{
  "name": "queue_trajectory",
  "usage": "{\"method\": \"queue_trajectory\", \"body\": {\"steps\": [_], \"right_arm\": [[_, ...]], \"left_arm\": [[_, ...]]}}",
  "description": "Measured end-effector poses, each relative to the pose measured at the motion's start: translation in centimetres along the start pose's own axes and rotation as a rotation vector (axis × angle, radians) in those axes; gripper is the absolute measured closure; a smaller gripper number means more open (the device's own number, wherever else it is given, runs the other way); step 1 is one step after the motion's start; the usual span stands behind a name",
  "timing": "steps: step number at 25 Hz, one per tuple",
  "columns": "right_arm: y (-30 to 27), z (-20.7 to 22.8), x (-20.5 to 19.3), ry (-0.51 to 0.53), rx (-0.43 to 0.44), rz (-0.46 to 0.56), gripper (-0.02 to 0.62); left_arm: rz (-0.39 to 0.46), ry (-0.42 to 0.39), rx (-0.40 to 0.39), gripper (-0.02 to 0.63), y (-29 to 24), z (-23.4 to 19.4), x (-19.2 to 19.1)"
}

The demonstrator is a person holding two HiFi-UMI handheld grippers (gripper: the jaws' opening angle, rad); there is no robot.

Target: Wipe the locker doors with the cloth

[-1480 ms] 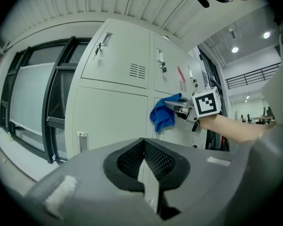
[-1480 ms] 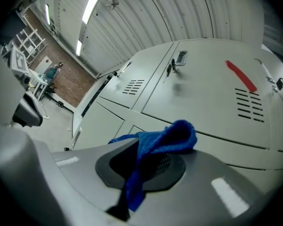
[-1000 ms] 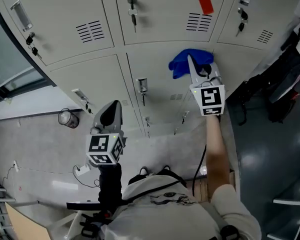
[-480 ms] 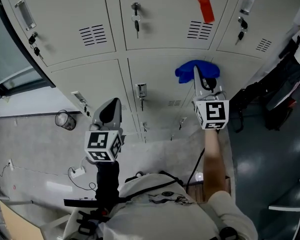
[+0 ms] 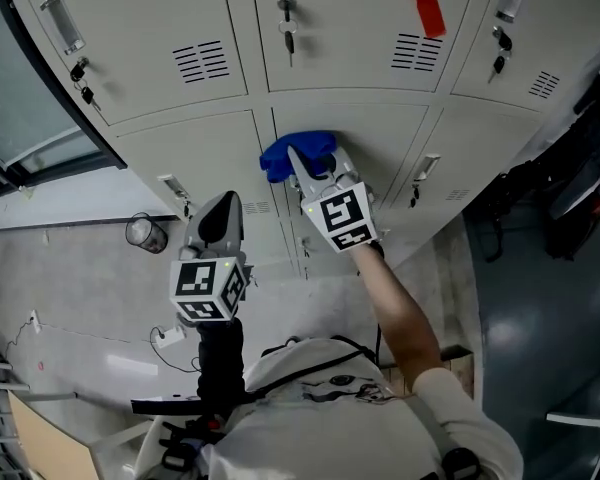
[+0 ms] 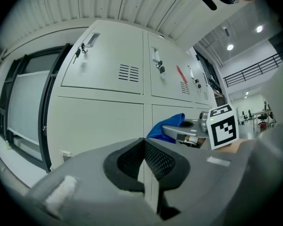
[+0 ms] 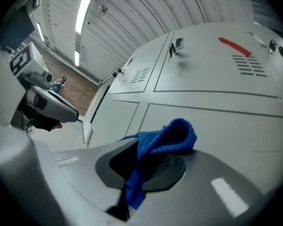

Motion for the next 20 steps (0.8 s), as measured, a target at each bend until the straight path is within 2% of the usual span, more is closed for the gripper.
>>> {"method": "queue_trajectory", "body": {"steps": [6, 12, 20], "right_arm": [[1.1, 0.8, -0.9, 0.063, -0.004, -0.025, 0.571], [6.7, 4.9, -2.2, 0.091, -0.118, -0.058, 0.569], [13.7, 9.8, -4.5, 0.068, -0.292, -0.139, 0.569]], "left_arm": [[-0.001, 0.002, 0.02, 0.607, 0.3, -0.6, 0.0], [-0.009, 0.002, 0.007, 0.607, -0.4, 0.0, -0.1], [-0.018, 0.006, -0.025, 0.607, -1.4, 1.5, -0.4]]}}
Point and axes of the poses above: the fingertips, and each gripper's own axes: y backward along the fingers, z to its right, x out of its top, the point moved 8 cm from there along y, backward along the fingers, and after that the axes turned 12 degrees about x, right-handed, at the moved point
